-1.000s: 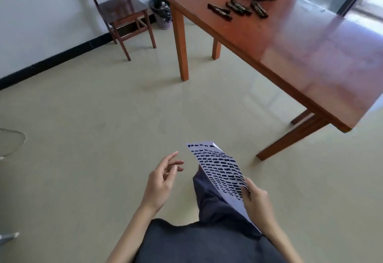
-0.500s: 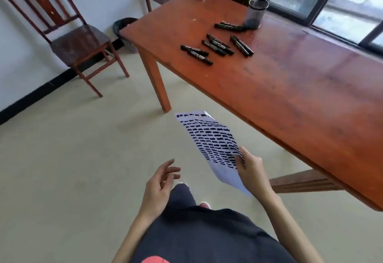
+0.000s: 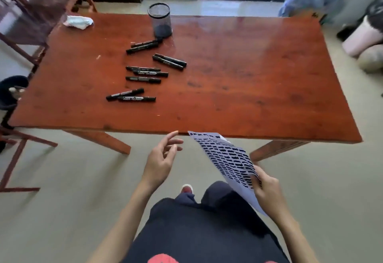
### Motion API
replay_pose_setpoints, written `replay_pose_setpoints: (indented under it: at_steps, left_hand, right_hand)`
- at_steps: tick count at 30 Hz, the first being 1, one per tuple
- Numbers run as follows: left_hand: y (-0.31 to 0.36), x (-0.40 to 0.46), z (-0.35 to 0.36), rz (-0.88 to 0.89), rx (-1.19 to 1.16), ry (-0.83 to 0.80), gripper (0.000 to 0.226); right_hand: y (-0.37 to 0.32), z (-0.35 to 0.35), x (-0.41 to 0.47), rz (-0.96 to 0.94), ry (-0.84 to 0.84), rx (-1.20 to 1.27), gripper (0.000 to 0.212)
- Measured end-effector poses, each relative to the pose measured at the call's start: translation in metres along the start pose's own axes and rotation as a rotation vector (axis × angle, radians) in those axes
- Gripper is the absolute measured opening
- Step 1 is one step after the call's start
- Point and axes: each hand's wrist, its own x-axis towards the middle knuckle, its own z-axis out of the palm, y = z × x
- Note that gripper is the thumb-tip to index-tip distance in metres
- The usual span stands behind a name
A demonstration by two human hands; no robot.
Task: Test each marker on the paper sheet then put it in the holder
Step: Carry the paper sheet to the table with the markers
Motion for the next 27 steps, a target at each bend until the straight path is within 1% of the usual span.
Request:
replay_pose_setpoints:
  at_steps: [1,4,5,6,8,9,11,13,15,17,19,22,27]
  left_hand:
    - [0.002,0.011,-0.001,0.021,0.01,-0.028,0.034]
    - [0.01,0.04,0.004,0.064,0.029,-0.088,0.034]
    - [0.012,0.049,0.007,0.076,0.04,-0.103,0.034]
    - [0.013,0.059,0.011,0.088,0.047,-0.117,0.033]
    - [0.016,0.079,0.02,0.116,0.052,-0.122,0.032]
    - [0.018,0.089,0.026,0.13,0.051,-0.105,0.032]
    - [0.023,0.108,0.038,0.154,0.052,-0.018,0.03]
    - [0.03,0.129,0.05,0.162,0.039,0.077,0.033]
    - [0.038,0.148,0.057,0.106,-0.025,0.081,0.036]
    - [0.045,0.164,0.062,0.066,-0.066,0.061,0.031]
    - [0.054,0.176,0.066,0.078,-0.064,0.087,0.024]
    - [0.064,0.195,0.067,0.116,-0.091,0.168,0.016]
    - [0.064,0.236,0.063,0.098,-0.125,0.166,0.018]
  right_hand:
    - [-0.003,-0.001,0.0,-0.002,0.037,0.02,0.024]
    - [-0.016,-0.009,0.013,0.033,0.122,0.129,0.046]
    - [-0.018,-0.013,0.022,0.049,0.149,0.163,0.047]
    - [-0.021,-0.017,0.032,0.061,0.158,0.205,0.043]
    - [-0.026,-0.025,0.057,0.065,0.144,0.323,0.02]
    - [-0.028,-0.03,0.07,0.056,0.136,0.384,0.014]
    - [-0.031,-0.04,0.098,0.021,0.132,0.475,0.02]
    - [-0.032,-0.052,0.126,-0.017,0.117,0.526,0.021]
    - [-0.031,-0.065,0.154,-0.038,0.1,0.549,0.02]
    - [-0.031,-0.078,0.18,-0.044,0.097,0.561,0.018]
    - [-0.031,-0.089,0.204,-0.043,0.1,0.575,0.018]
    - [-0.031,-0.096,0.233,0.017,0.12,0.6,0.016]
    - [-0.025,-0.09,0.267,0.084,0.159,0.484,0.016]
